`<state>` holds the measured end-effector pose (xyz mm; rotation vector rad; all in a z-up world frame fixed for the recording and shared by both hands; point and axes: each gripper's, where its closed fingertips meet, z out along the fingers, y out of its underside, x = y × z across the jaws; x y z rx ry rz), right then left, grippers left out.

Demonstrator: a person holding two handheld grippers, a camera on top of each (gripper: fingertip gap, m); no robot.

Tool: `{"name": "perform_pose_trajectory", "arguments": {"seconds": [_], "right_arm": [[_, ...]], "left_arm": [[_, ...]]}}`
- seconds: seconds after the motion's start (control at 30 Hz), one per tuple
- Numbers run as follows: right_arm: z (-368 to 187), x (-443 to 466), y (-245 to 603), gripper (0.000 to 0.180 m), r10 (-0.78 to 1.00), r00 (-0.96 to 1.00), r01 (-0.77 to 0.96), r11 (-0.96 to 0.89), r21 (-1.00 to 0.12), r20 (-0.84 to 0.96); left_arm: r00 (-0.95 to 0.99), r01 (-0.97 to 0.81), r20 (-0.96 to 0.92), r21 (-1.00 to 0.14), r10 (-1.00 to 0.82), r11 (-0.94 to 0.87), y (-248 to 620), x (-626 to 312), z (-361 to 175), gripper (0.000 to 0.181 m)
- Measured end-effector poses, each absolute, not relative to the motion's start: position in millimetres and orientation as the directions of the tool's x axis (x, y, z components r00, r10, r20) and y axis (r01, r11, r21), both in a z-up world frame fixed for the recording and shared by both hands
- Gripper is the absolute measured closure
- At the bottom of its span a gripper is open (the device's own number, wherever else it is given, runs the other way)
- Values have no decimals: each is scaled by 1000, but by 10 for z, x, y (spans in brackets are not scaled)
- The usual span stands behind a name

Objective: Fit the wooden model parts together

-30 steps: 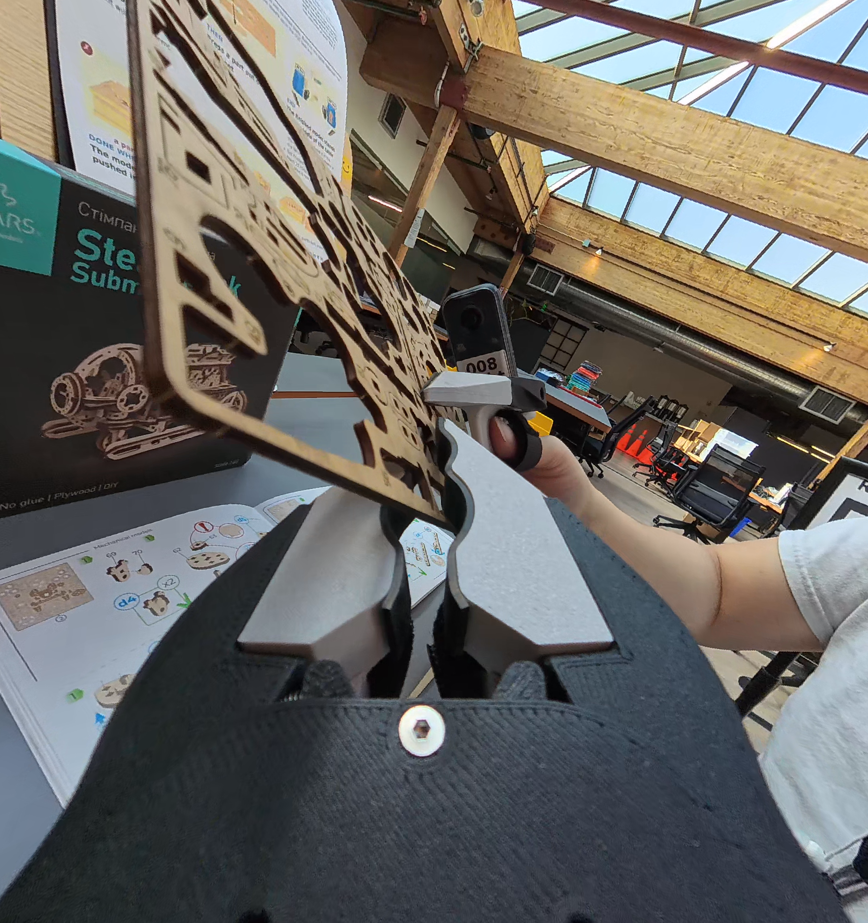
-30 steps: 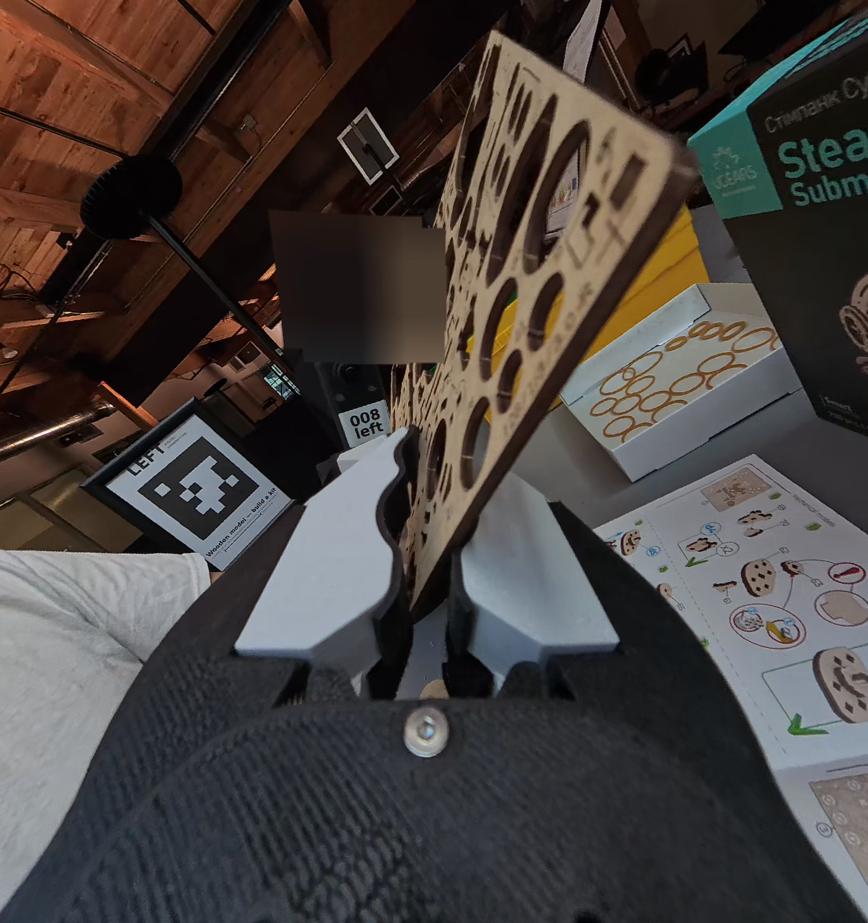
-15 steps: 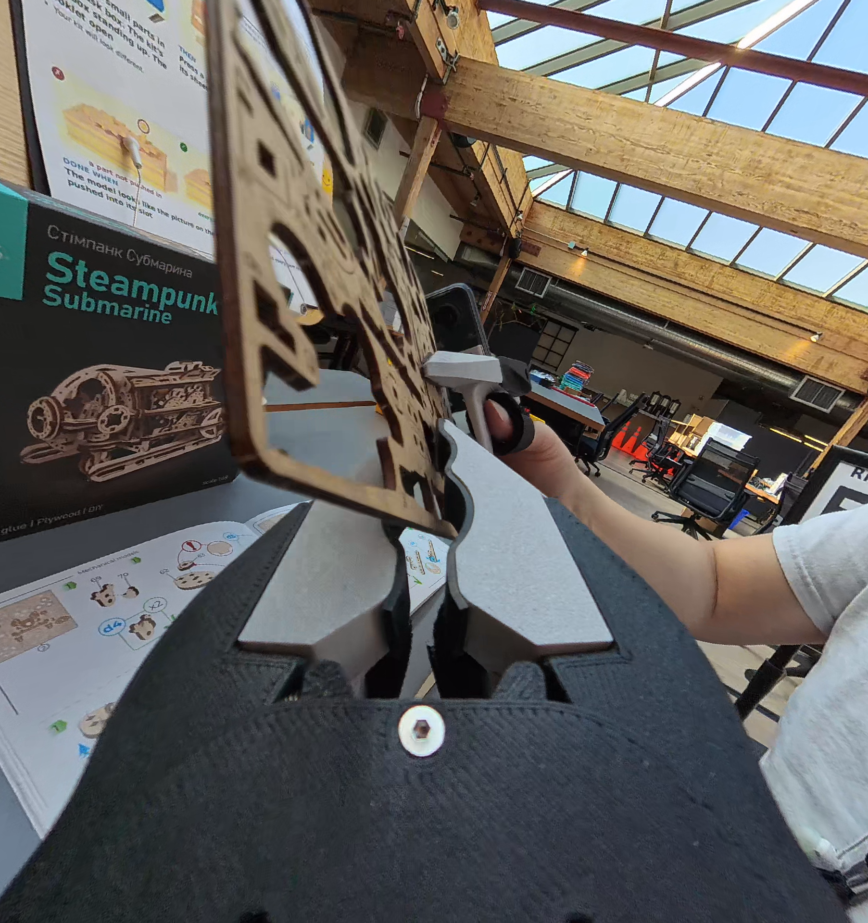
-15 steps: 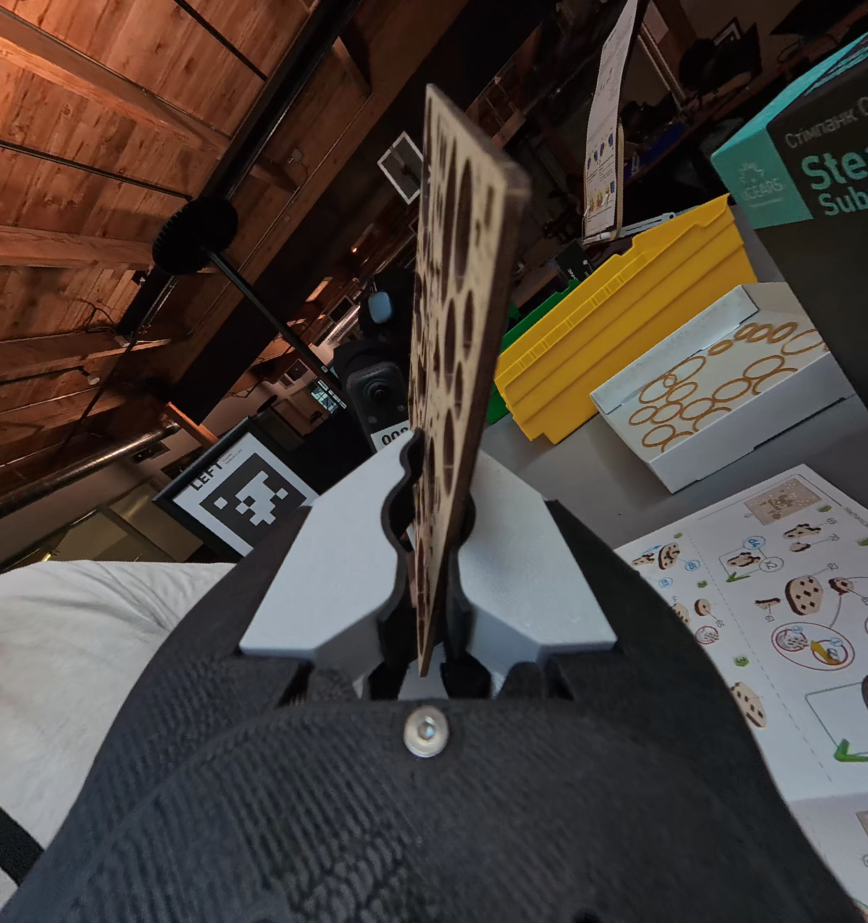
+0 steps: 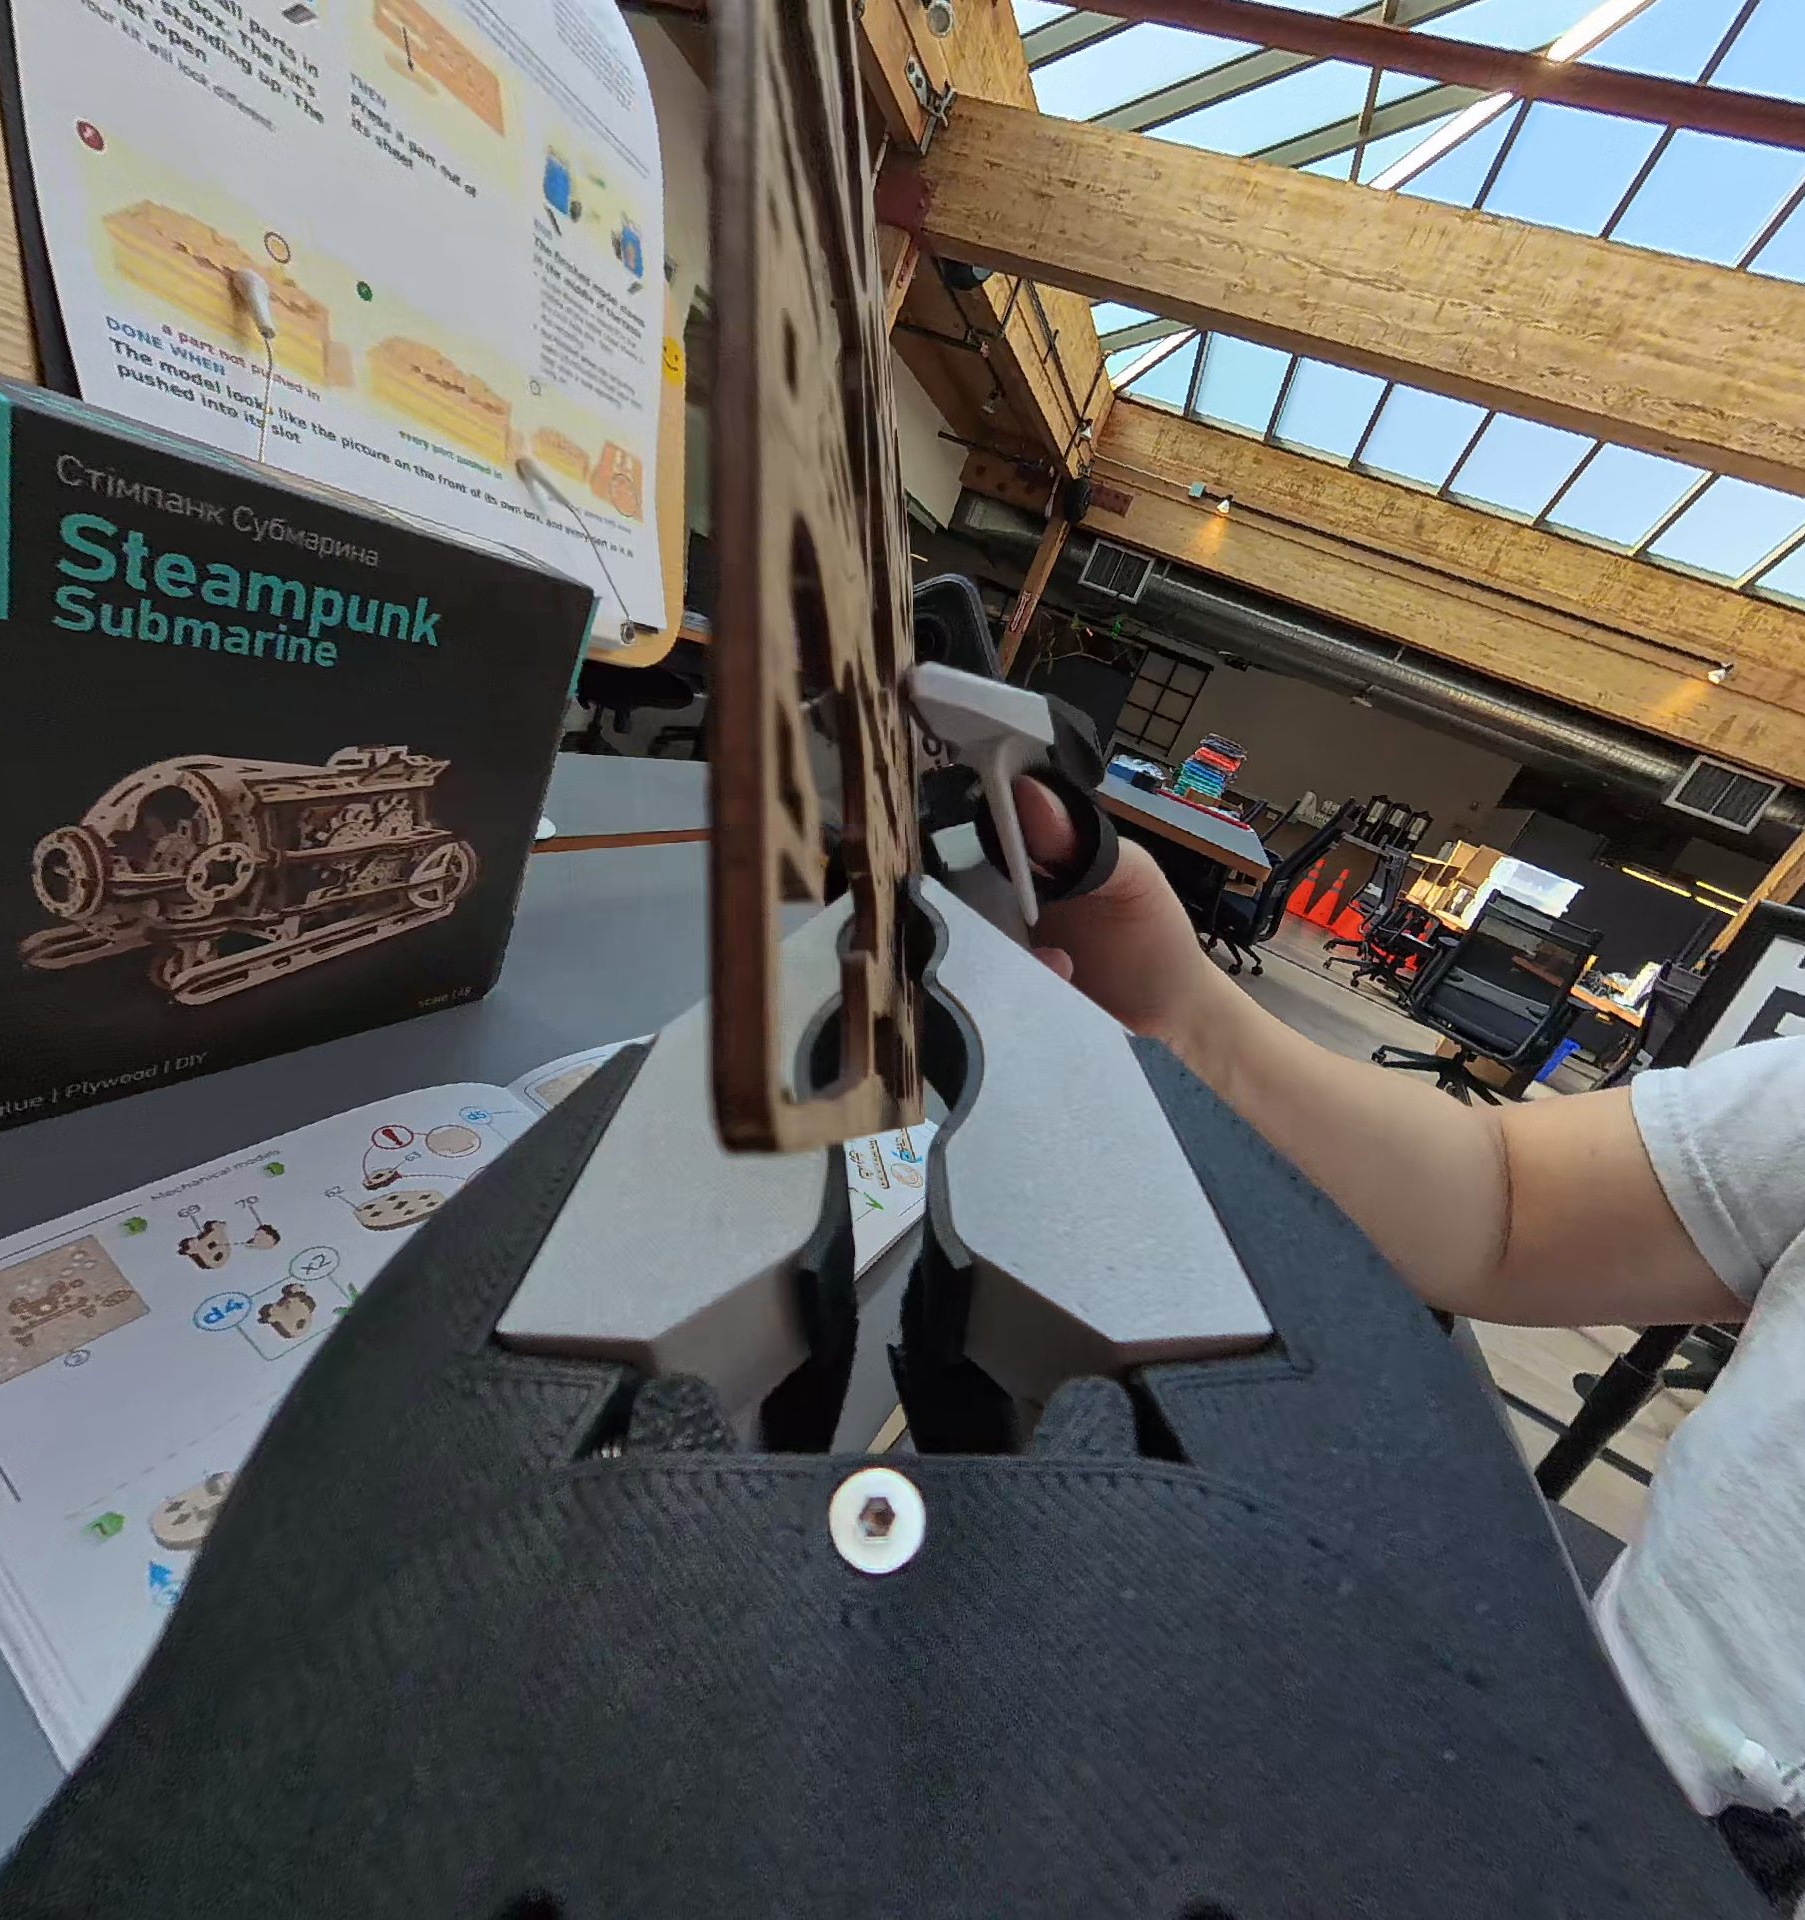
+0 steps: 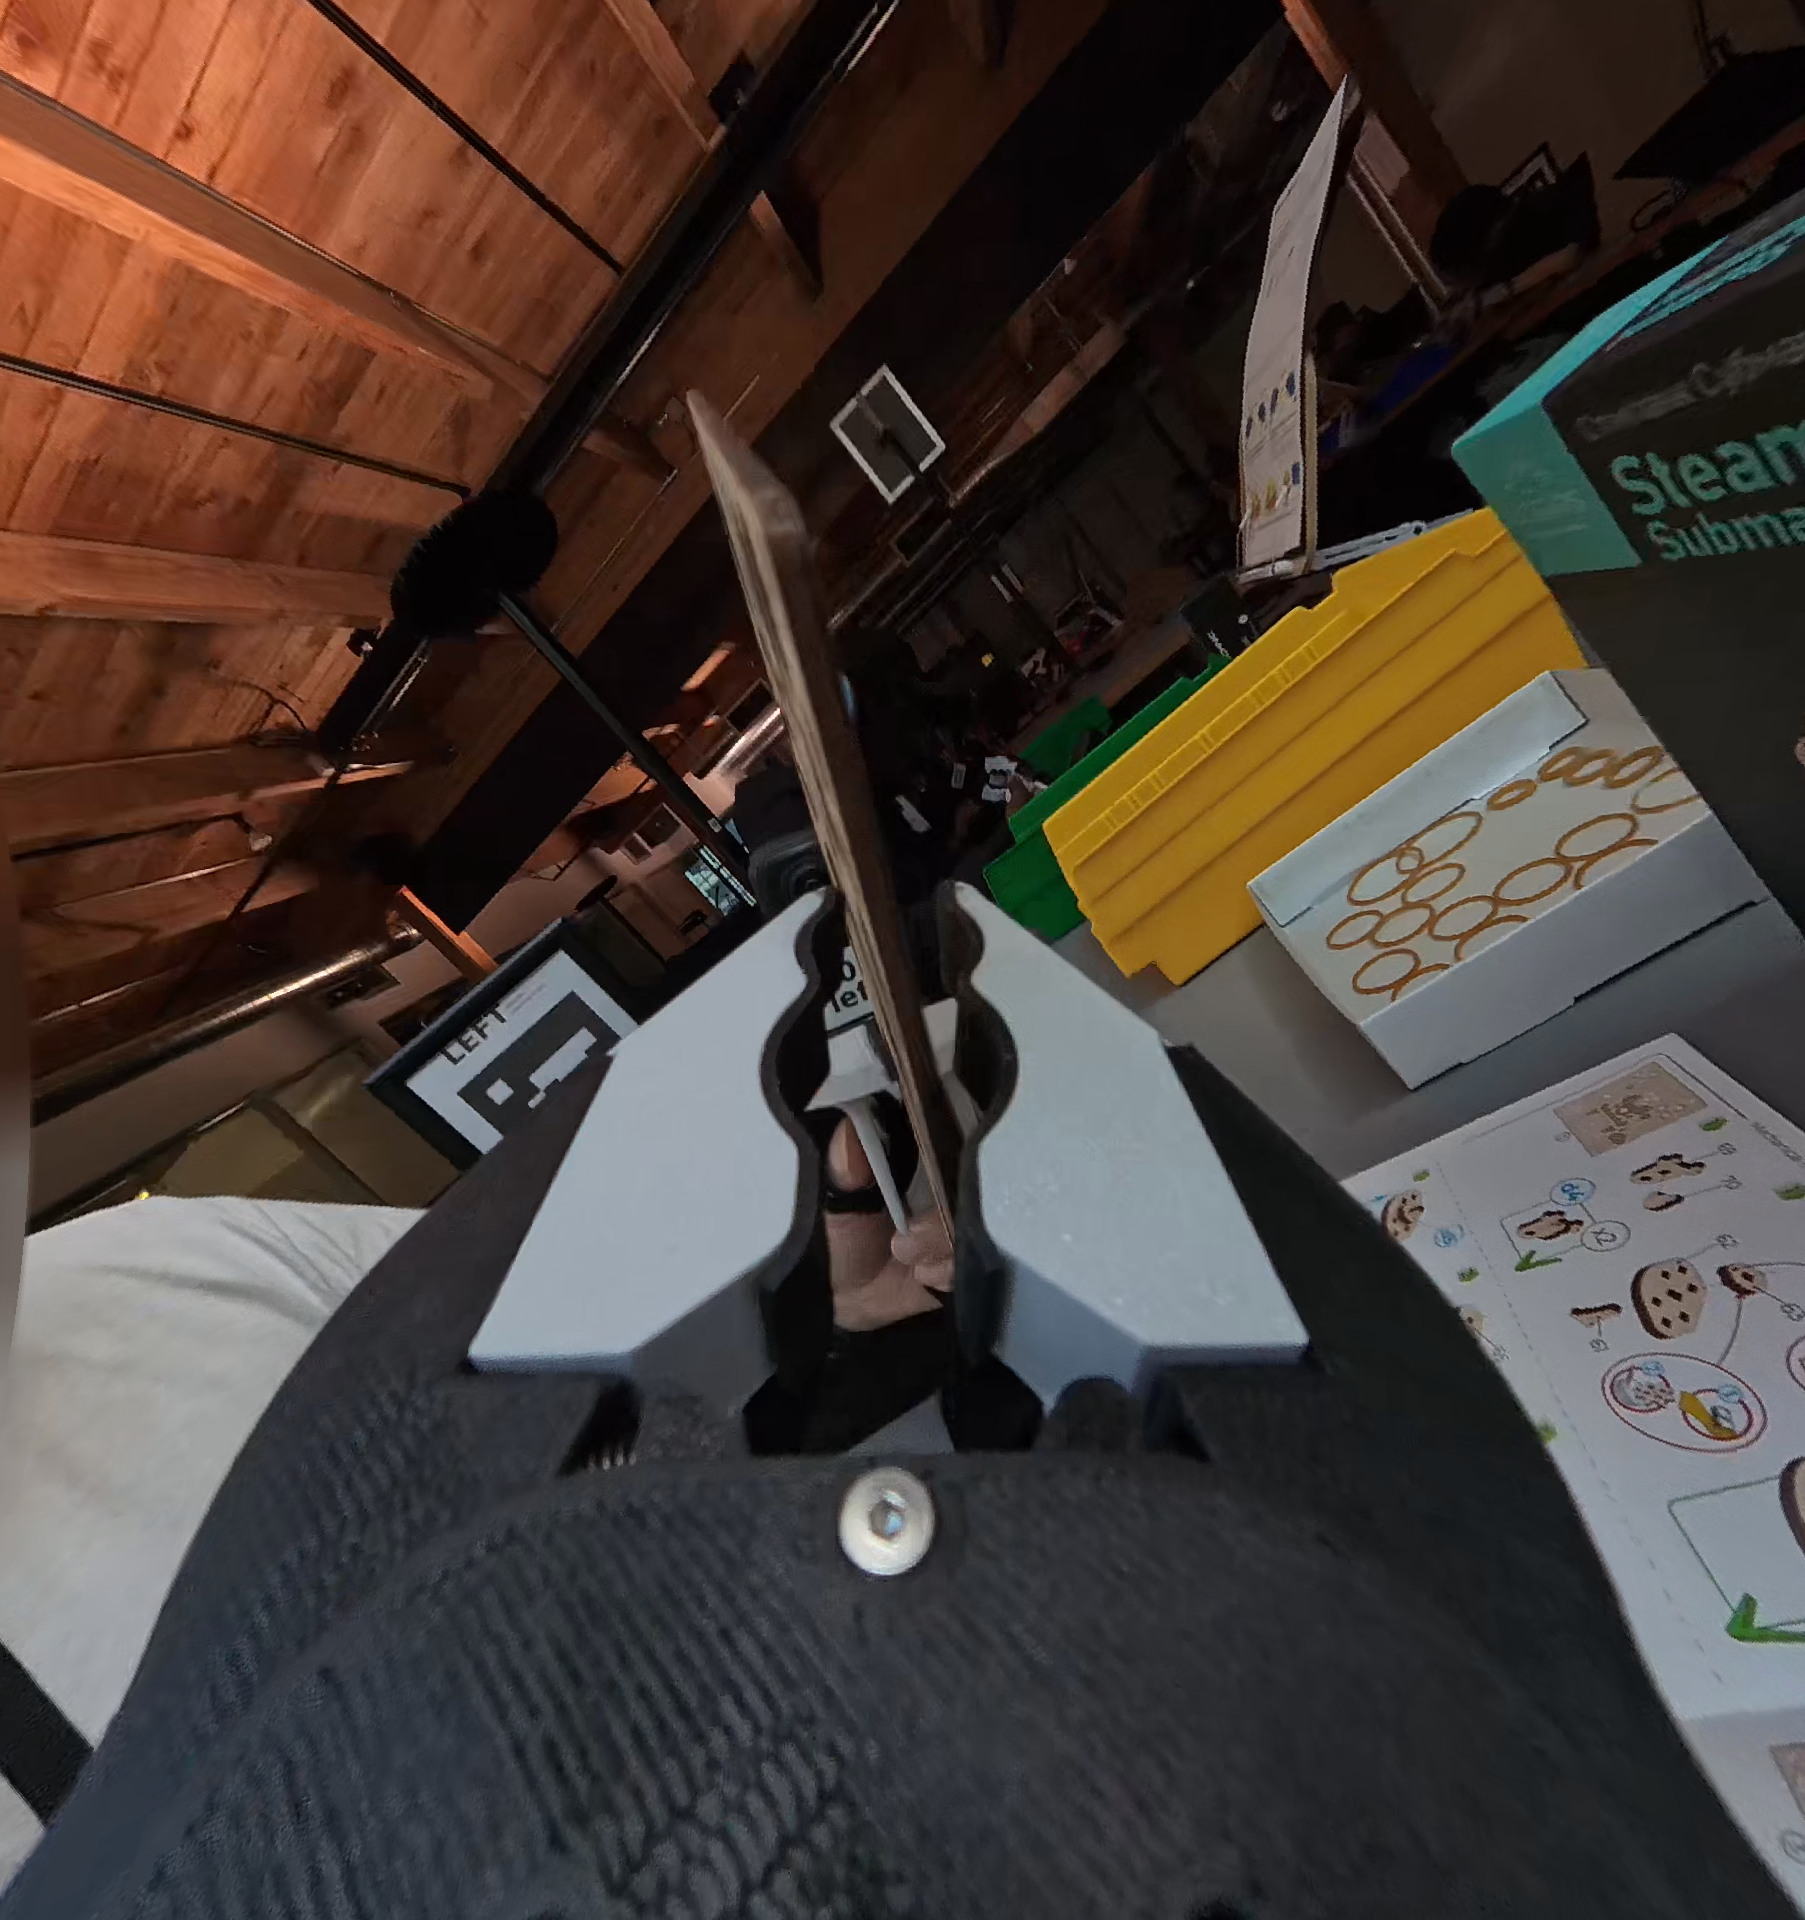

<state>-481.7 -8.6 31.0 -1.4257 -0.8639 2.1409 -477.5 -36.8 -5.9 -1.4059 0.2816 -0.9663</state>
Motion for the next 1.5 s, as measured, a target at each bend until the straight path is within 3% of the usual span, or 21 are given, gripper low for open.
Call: {"name": "perform_pose_trajectory", "arguments": {"seconds": [0.07, 0.2, 0.6, 0.73, 0.77, 0.83, 0.9, 0.93, 1.0, 1.03, 1.1, 1.17, 1.33, 1.43, 1.5], "right_arm": [[403, -4734, 33, 172, 635, -389, -60, -740, -670, -667], [411, -4732, -17, 170, 692, -358, -36, -680, -732, -626], [272, -4744, 70, 177, 766, -234, -26, -621, -783, -599], [362, -4707, -11, 178, 736, -337, 3, -622, -783, -586], [375, -4687, -21, 179, 716, -361, 33, -630, -776, -597], [394, -4622, 57, 179, 728, -347, 40, -619, -784, -592], [294, -4569, 55, 179, 759, -321, 141, -553, -821, -566], [233, -4541, 17, 178, 778, -316, 205, -503, -840, -543], [139, -4490, -102, 178, 797, -327, 319, -412, -854, -507], [96, -4470, -178, 178, 797, -339, 373, -374, -849, -500], [-1, -4440, -323, 178, 802, -361, 458, -293, -839, -477], [-89, -4444, -412, 178, 821, -361, 508, -223, -832, -441], [-96, -4493, -597, 178, 818, -393, 535, -167, -828, -419], [-134, -4498, -564, 178, 855, -365, 547, -124, -828, -369], [-59, -4507, -507, 175, 864, -362, 500, -136, -855, -349]], "left_arm": [[620, 364, 336, -924, -709, -119, -385, -4730, -74, 180], [573, 404, 392, -899, -720, -167, -373, -4703, -97, 180], [616, 313, 298, -942, -729, -120, -430, -4603, -116, 177], [571, 327, 312, -935, -760, -138, -459, -4611, -83, 176], [585, 332, 324, -932, -743, -145, -436, -4681, -73, 164], [648, 404, 378, -907, -662, -122, -334, -5034, 48, 105], [728, 450, 376, -893, -573, -15, -326, -5560, 283, 83], [771, 437, 342, -898, -537, 56, -381, -5775, 453, 83], [819, 301, 206, -949, -536, 95, -512, -5797, 757, 98], [833, 177, 132, -984, -537, 34, -499, -5674, 777, 109], [824, -101, 5, -983, -567, -155, -397, -5400, 623, 104], [750, -270, -49, -933, -660, -239, -333, -5125, 523, 110], [553, -483, 151, -744, -820, -463, -394, -4634, 74, 129], [468, -551, 171, -711, -867, -438, -465, -4504, 12, 172], [465, -517, 195, -732, -864, -443, -470, -4457, 99, 179]]}}
